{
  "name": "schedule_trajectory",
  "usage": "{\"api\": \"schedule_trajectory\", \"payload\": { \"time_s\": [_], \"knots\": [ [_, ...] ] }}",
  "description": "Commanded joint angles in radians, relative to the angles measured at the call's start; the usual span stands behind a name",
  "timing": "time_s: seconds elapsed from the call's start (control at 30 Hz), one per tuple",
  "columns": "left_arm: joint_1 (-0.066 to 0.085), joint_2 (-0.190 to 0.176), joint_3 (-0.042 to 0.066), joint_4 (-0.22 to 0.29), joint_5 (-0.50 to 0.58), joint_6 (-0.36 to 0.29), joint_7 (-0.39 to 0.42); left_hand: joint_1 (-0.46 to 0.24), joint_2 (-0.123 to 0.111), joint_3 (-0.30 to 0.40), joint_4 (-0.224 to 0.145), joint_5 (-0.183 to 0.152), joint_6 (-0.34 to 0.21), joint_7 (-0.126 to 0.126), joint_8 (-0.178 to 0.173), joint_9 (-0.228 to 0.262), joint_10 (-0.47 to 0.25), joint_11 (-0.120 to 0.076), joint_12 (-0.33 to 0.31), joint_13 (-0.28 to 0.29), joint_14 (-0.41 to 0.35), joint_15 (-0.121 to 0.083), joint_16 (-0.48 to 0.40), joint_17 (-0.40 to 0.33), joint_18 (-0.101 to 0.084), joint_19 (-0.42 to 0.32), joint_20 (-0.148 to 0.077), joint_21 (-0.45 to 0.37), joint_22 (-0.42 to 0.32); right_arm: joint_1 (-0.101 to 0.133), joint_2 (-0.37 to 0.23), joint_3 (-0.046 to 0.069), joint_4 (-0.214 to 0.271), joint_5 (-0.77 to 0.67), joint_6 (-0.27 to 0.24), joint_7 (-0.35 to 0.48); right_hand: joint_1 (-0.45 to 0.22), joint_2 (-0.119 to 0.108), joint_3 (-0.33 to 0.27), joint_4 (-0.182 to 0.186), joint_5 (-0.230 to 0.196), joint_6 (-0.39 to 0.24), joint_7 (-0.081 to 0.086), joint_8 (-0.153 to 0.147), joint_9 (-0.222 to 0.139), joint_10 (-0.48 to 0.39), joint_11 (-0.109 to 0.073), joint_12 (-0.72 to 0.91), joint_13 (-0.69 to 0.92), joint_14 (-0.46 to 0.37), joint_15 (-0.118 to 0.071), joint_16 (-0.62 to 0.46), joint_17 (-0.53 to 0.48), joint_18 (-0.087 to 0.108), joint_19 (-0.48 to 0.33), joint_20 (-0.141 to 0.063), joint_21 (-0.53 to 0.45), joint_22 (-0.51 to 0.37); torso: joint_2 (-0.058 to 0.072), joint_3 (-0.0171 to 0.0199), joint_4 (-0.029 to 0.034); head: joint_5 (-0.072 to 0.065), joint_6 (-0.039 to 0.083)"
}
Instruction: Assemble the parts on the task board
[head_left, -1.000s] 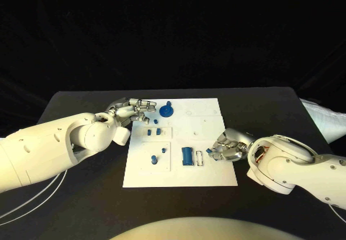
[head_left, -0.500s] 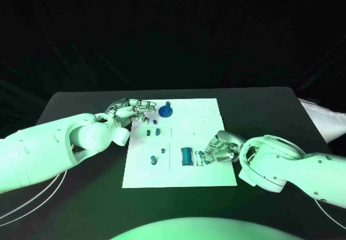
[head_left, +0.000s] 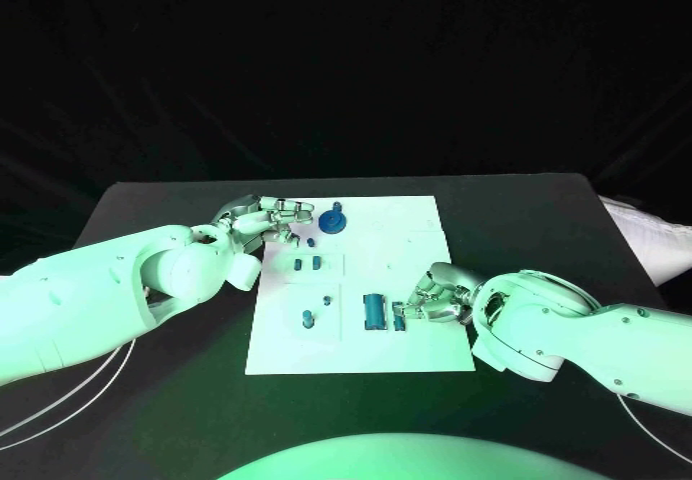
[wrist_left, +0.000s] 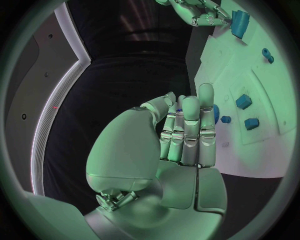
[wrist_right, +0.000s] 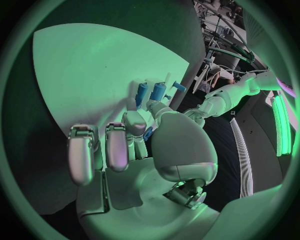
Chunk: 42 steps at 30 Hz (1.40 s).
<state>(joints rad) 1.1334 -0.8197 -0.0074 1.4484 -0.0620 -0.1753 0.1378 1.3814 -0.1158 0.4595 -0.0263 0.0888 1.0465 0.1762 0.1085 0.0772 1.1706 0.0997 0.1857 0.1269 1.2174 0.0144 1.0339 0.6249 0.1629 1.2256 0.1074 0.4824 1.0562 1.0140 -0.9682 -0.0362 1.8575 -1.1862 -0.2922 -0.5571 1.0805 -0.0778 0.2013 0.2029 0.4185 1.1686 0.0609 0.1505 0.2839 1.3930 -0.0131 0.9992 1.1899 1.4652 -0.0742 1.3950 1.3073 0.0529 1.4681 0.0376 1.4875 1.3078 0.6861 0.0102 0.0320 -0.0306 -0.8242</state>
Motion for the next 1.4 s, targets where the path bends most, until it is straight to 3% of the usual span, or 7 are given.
{"api": "schedule_trajectory", "payload": {
  "time_s": [0.03,0.4,0.5,0.67,0.87,1.1,1.4],
  "knots": [
    [0.0,0.002,0.001,0.001,-0.003,0.02,0.01,0.005,0.003,0.002,-0.006,0.006,-0.009,0.001,0.005,-0.002,-0.008,-0.002,0.007,0.002,-0.007,-0.001,-0.004,-0.001,0.019,-0.001,0.004,-0.006,-0.001,-0.002,0.007,0.0,0.001,-0.017,0.041,-0.011,-0.007,0.002,-0.01,0.003,0.0,0.011,0.0,0.002,0.002,0.011,-0.002,0.006,0.004,0.063,-0.006,-0.001,0.023,-0.02,0.031,-0.006,0.004,0.138,0.0,0.0005,0.0004,0.001,-0.001],
    [0.0,0.001,0.001,0.001,-0.003,0.02,0.009,0.005,0.004,0.002,-0.006,0.006,-0.009,0.001,0.005,-0.002,-0.009,-0.002,0.008,0.002,-0.008,-0.001,-0.004,-0.002,0.019,-0.001,0.004,-0.006,-0.001,-0.002,0.007,0.0,0.006,-0.039,0.048,0.002,-0.008,0.003,-0.038,0.011,-0.029,0.011,-0.001,0.004,0.006,0.012,-0.003,0.006,0.008,0.063,-0.007,-0.001,0.024,-0.021,0.033,-0.008,0.006,0.141,0.0,0.0002,-0.0012,0.003,-0.002],
    [0.0,0.001,0.001,0.001,-0.003,0.02,0.009,0.005,0.004,0.002,-0.006,0.006,-0.009,0.001,0.005,-0.002,-0.009,-0.002,0.008,0.002,-0.008,-0.001,-0.004,-0.002,0.019,-0.001,0.004,-0.006,-0.001,-0.002,-0.001,0.0,0.013,-0.049,0.046,0.019,-0.004,0.002,-0.06,0.014,-0.073,0.01,-0.002,0.004,0.009,0.012,-0.004,0.005,0.01,0.063,-0.008,-0.001,0.024,-0.021,0.033,-0.008,0.006,0.141,0.0,0.0007,-0.0005,0.002,-0.002],
    [0.0,0.0,0.001,0.0,-0.003,0.019,0.008,0.005,0.004,0.002,-0.006,0.006,-0.009,0.001,0.005,-0.002,-0.009,-0.002,0.008,0.002,-0.008,-0.001,-0.004,-0.002,0.019,-0.001,0.004,-0.006,-0.001,-0.002,-0.024,0.0,0.025,-0.07,0.067,0.047,0.013,-0.01,-0.106,0.009,-0.188,0.006,-0.001,0.004,0.014,0.009,-0.002,-0.001,0.012,0.063,-0.006,-0.004,0.021,-0.021,0.032,-0.008,0.004,0.139,0.0,0.0007,-0.0018,0.004,-0.001],
    [0.0,0.0,0.001,0.0,-0.003,0.02,0.008,0.005,0.004,0.002,-0.006,0.006,-0.009,0.001,0.005,-0.002,-0.009,-0.002,0.008,0.002,-0.008,-0.001,-0.004,-0.002,0.019,-0.001,0.004,-0.006,-0.001,-0.002,-0.033,0.0,0.026,-0.095,0.1,0.057,0.053,-0.004,-0.139,-0.007,-0.246,0.002,0.0,0.004,0.02,0.006,-0.002,-0.008,0.013,0.062,-0.006,-0.006,0.019,-0.021,0.031,-0.007,0.003,0.139,0.0,0.0013,-0.0038,0.003,0.0],
    [0.0,0.002,0.001,-0.001,-0.003,0.023,0.007,0.005,0.004,0.002,-0.006,0.006,-0.009,0.001,0.005,-0.002,-0.009,-0.002,0.008,0.002,-0.008,-0.001,-0.004,-0.002,0.019,-0.001,0.004,-0.006,-0.001,-0.005,-0.019,0.0,0.01,-0.12,0.11,0.04,0.105,0.022,-0.141,-0.034,-0.247,0.001,0.0,0.004,0.023,0.006,-0.002,-0.01,0.015,0.062,-0.006,-0.007,0.018,-0.02,0.031,-0.007,0.002,0.138,0.0,0.001,0.0008,-0.001,-0.001],
    [0.0,0.002,0.001,-0.001,-0.003,0.023,0.007,0.005,0.004,0.002,-0.006,0.006,-0.009,0.001,0.005,-0.002,-0.009,-0.002,0.008,0.002,-0.008,-0.001,-0.004,-0.002,0.019,-0.001,0.004,-0.006,-0.001,-0.012,0.0,0.0,-0.019,-0.131,0.114,0.027,0.122,0.04,-0.14,-0.043,-0.245,0.001,0.0,0.004,0.024,0.005,-0.002,-0.012,0.015,0.062,-0.006,-0.007,0.018,-0.021,0.031,-0.007,0.002,0.139,0.001,0.0013,-0.0012,0.003,-0.006]
  ]
}}
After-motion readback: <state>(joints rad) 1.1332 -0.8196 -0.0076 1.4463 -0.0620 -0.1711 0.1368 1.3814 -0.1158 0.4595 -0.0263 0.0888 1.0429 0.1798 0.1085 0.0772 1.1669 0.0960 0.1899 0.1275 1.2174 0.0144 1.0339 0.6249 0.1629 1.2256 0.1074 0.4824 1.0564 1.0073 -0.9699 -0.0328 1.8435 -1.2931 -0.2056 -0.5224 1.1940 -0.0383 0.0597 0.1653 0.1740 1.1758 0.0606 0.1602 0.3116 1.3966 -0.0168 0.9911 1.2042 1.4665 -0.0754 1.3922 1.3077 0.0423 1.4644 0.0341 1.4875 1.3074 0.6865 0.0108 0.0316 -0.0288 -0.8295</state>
